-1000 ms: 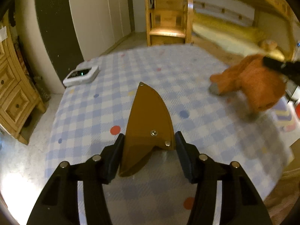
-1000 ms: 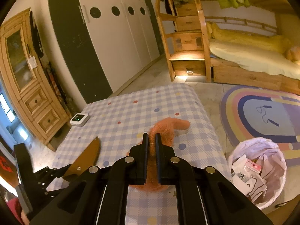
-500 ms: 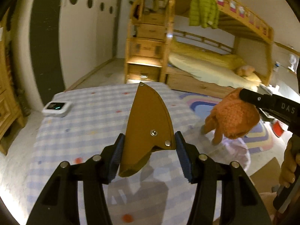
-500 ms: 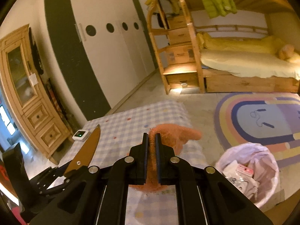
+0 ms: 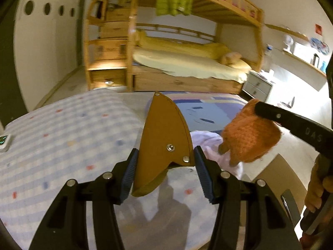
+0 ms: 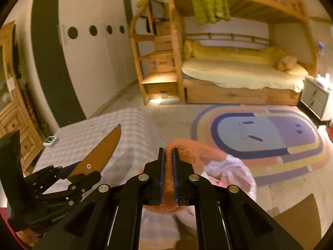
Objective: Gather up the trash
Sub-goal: 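Carry the glove and sheath over the trash bag and release both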
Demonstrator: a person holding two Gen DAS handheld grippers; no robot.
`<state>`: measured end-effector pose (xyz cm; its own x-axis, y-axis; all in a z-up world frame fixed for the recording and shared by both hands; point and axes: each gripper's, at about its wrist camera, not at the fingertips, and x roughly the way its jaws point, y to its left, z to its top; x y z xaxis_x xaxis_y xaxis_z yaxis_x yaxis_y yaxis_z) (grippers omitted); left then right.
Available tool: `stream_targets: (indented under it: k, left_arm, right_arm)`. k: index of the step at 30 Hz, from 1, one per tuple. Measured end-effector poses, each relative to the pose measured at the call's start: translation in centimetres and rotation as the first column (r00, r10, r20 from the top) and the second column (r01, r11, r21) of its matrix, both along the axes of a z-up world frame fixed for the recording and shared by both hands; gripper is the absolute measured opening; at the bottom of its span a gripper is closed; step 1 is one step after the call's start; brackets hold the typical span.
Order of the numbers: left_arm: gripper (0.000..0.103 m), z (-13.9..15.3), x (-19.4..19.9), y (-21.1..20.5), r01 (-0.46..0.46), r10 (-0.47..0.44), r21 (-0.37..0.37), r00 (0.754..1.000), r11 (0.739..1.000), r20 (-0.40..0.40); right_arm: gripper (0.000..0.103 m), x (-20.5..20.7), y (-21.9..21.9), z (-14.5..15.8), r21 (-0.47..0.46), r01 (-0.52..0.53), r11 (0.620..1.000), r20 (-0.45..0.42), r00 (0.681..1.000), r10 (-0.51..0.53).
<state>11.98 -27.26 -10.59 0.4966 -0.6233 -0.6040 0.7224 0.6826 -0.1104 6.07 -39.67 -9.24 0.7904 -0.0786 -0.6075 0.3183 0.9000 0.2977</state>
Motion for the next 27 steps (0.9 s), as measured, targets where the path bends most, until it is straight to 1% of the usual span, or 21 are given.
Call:
stream_targets:
  k: [5, 10, 14, 15, 16, 17, 19, 25, 27]
  left_arm:
    - [0.053, -1.3, 0.2, -5.2, 0.078, -0.078, 0.007, 0.996, 0.997, -0.033]
    - [0.053, -2.1, 1.5, -9.5, 0.11, -0.11, 0.004, 0.992, 0.994, -0.064]
    - [0.054, -2.5, 1.9, -11.7, 0.129, -0.128, 0.013, 0.99, 0.992, -0.063]
    - [0.061, -2.6, 2.0, -12.2, 0.136, -0.135, 0.014, 0.989, 0.991, -0.067]
    - [0.069, -2.6, 2.1, -12.4, 0.139, -0.138, 0.011, 0.988, 0.99, -0.069]
    - [0.071, -2.7, 2.3, -12.5, 0.134, -0.134, 0.006, 0.989, 0.991, -0.07]
    - [0.071, -2.6, 2.3, -12.0, 0.131, -0.131, -0.003, 0.989, 0.991, -0.072]
    - [0.071, -1.7, 2.2, -9.7, 0.065, -0.065, -0.009, 0.996, 0.998, -0.061]
    - [0.071, -1.1, 1.9, -8.4, 0.039, -0.04, -0.007, 0.998, 0.999, -0.049]
  right_arm:
    - [0.007, -0.5, -3.3, -2.1, 0.058, 0.041, 0.997, -0.016, 0.999, -0.04]
    - [0.007, -0.5, -6.3, -4.2, 0.094, 0.082, 0.992, -0.032, 0.996, -0.079]
    - [0.008, 0.1, -8.5, -6.0, 0.129, 0.11, 0.985, -0.042, 0.994, -0.105]
    - [0.012, 0.4, -8.9, -6.5, 0.135, 0.124, 0.983, -0.049, 0.992, -0.118]
    - [0.013, 0.5, -9.3, -7.0, 0.14, 0.138, 0.98, -0.063, 0.99, -0.13]
    - [0.021, 0.7, -9.8, -7.6, 0.159, 0.148, 0.976, -0.076, 0.988, -0.138]
    - [0.029, 0.6, -10.3, -7.9, 0.18, 0.168, 0.969, -0.079, 0.985, -0.156]
    - [0.029, -0.8, -9.9, -7.8, 0.195, 0.177, 0.965, -0.083, 0.983, -0.163]
    - [0.029, -1.6, -9.1, -6.9, 0.19, 0.17, 0.967, -0.077, 0.984, -0.158]
